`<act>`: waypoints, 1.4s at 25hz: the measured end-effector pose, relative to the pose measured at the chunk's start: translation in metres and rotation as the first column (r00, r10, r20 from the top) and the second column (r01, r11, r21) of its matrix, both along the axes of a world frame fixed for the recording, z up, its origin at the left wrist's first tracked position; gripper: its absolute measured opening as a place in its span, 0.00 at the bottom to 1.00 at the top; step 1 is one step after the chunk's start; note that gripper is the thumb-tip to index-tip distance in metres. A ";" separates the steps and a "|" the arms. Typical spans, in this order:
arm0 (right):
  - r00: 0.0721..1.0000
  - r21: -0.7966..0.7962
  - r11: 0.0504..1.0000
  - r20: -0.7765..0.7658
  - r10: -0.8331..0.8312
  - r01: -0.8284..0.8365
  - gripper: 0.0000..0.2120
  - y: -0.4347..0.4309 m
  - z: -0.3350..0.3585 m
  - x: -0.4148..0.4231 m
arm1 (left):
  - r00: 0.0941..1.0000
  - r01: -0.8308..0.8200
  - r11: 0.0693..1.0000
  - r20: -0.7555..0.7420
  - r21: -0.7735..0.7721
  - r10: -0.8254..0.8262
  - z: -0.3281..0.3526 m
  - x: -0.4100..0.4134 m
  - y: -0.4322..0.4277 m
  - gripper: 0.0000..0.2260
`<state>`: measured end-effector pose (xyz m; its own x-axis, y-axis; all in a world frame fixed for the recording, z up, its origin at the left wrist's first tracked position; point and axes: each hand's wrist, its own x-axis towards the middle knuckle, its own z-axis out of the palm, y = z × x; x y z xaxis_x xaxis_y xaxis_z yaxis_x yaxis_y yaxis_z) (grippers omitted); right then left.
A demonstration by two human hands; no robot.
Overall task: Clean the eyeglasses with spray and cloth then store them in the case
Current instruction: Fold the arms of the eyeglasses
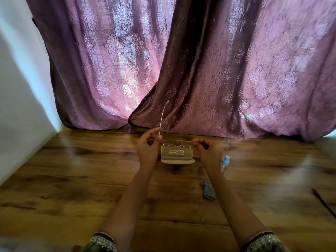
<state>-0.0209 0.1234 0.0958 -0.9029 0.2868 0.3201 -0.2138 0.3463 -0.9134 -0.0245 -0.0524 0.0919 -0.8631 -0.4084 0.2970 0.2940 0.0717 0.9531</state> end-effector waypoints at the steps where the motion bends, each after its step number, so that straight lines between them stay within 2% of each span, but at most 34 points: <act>1: 1.000 -0.002 1.000 -0.001 -0.007 0.007 0.07 0.000 0.000 -0.001 | 1.000 0.000 1.000 -0.001 -0.029 0.000 -0.001 -0.001 0.000 0.13; 5: 0.999 0.019 0.999 -0.001 -0.045 0.045 0.07 0.001 0.002 -0.004 | 0.999 0.015 0.971 -0.028 -0.238 -0.023 -0.002 -0.006 -0.004 0.13; 9: 0.996 0.020 0.996 0.018 -0.083 0.083 0.08 0.005 0.002 -0.004 | 0.981 0.190 0.862 0.064 -0.469 -0.181 0.001 -0.009 -0.013 0.11; 12: 0.994 -0.021 0.996 0.072 -0.087 0.089 0.09 0.007 0.000 -0.004 | 0.945 0.326 0.779 0.155 -0.536 -0.289 0.001 -0.009 -0.019 0.10; 15: 0.989 -0.054 0.995 0.126 -0.076 0.083 0.10 0.010 -0.001 -0.004 | 0.922 0.383 0.733 0.181 -0.561 -0.343 0.003 -0.007 -0.020 0.10; 17: 0.986 -0.085 0.994 0.156 -0.061 0.075 0.09 0.013 -0.001 -0.005 | 0.899 0.434 0.740 0.197 -0.513 -0.391 0.003 -0.006 -0.022 0.10; 20: 0.974 -0.193 0.979 0.224 -0.019 0.064 0.07 0.020 0.003 -0.007 | 0.858 0.514 0.790 0.199 -0.336 -0.473 -0.001 -0.003 -0.026 0.14; 28: 0.937 -0.544 0.834 0.232 0.260 -0.096 0.07 0.031 0.024 -0.010 | 0.932 0.352 0.912 -0.007 -0.211 -0.362 0.005 -0.003 -0.016 0.10; 32: 0.919 -0.571 0.802 0.198 0.341 -0.175 0.07 0.037 0.038 -0.014 | 0.953 0.293 0.953 -0.061 -0.074 -0.298 0.008 -0.006 -0.007 0.07; 35: 0.925 -0.437 0.879 0.219 0.311 -0.192 0.07 0.042 0.045 -0.016 | 0.963 0.268 0.963 -0.041 0.006 -0.268 0.012 -0.009 0.001 0.05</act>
